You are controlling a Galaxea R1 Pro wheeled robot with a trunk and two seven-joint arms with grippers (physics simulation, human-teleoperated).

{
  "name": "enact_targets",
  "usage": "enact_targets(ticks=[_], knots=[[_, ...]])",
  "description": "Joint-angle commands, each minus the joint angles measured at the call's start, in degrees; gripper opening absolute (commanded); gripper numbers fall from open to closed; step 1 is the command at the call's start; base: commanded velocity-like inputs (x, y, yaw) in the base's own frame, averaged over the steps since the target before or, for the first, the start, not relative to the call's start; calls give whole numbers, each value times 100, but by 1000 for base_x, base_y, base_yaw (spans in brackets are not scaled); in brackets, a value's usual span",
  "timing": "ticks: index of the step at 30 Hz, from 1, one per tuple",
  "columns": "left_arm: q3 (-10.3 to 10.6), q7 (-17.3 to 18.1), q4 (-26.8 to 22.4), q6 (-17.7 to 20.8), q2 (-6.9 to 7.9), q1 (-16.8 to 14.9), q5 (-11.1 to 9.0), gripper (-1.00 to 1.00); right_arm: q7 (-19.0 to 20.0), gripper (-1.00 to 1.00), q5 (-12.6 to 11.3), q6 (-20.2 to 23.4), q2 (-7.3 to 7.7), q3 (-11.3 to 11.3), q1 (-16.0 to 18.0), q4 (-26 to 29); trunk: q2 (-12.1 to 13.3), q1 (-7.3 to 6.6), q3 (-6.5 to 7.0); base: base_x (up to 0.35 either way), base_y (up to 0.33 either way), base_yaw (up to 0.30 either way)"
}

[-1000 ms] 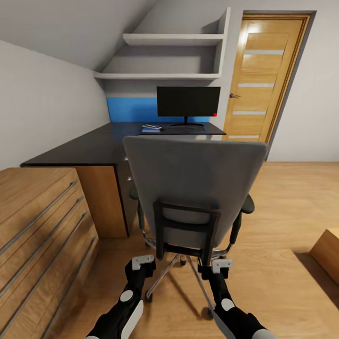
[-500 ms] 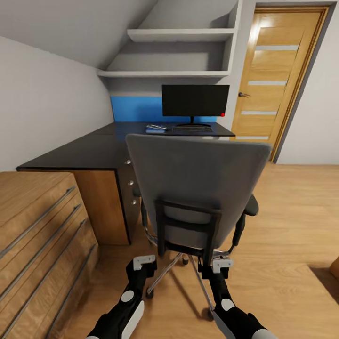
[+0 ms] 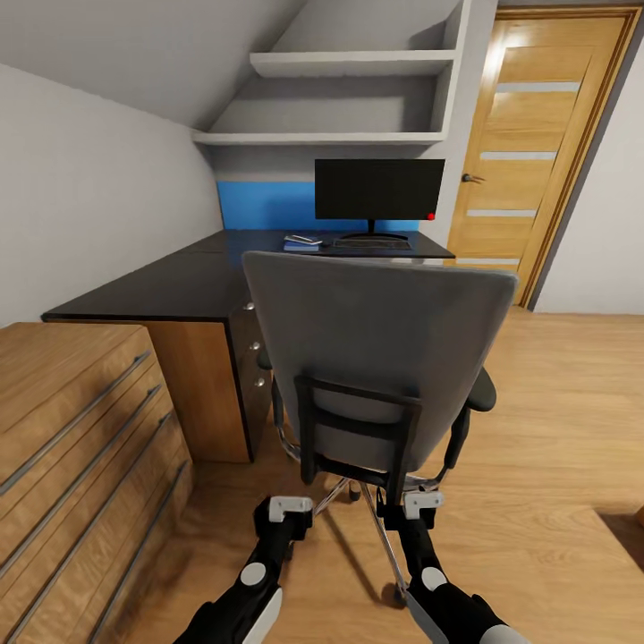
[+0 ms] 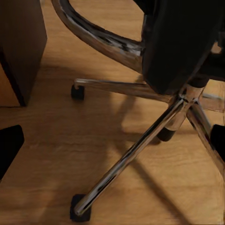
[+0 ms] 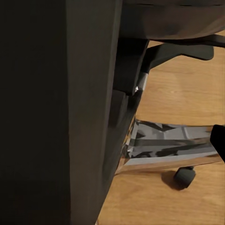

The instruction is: In the bedroom, organize the workspace by keeping the computer under the desk, ensuring the monitor is on the desk, placing the keyboard on the desk next to the monitor, placing the mouse on the desk next to the keyboard, moving the folder from the swivel chair onto the desk next to the mouse, stacking the notebook on top of the folder with the pen on top of the notebook, and positioning the swivel chair next to the desk.

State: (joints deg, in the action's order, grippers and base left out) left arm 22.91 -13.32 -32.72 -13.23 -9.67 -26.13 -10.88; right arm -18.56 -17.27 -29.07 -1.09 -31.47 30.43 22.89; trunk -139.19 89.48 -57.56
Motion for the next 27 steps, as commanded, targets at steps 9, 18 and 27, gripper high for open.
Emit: enact_targets(ticks=[9, 18, 27], knots=[[89, -67, -1007, 321, -23, -6, -67, 100, -43, 100, -31, -20, 9, -59, 7, -4, -2, -1, -5, 0, 0, 0], [68, -67, -1647, 1743, -26, -6, -81, 100, -48, 100, -23, -20, 17, -66, 7, -13, -2, -1, -5, 0, 0, 0], [54, -66, -1669, 1730, 14, -6, -79, 100, -51, 100, -22, -20, 20, -76, 7, -29, -2, -1, -5, 0, 0, 2]])
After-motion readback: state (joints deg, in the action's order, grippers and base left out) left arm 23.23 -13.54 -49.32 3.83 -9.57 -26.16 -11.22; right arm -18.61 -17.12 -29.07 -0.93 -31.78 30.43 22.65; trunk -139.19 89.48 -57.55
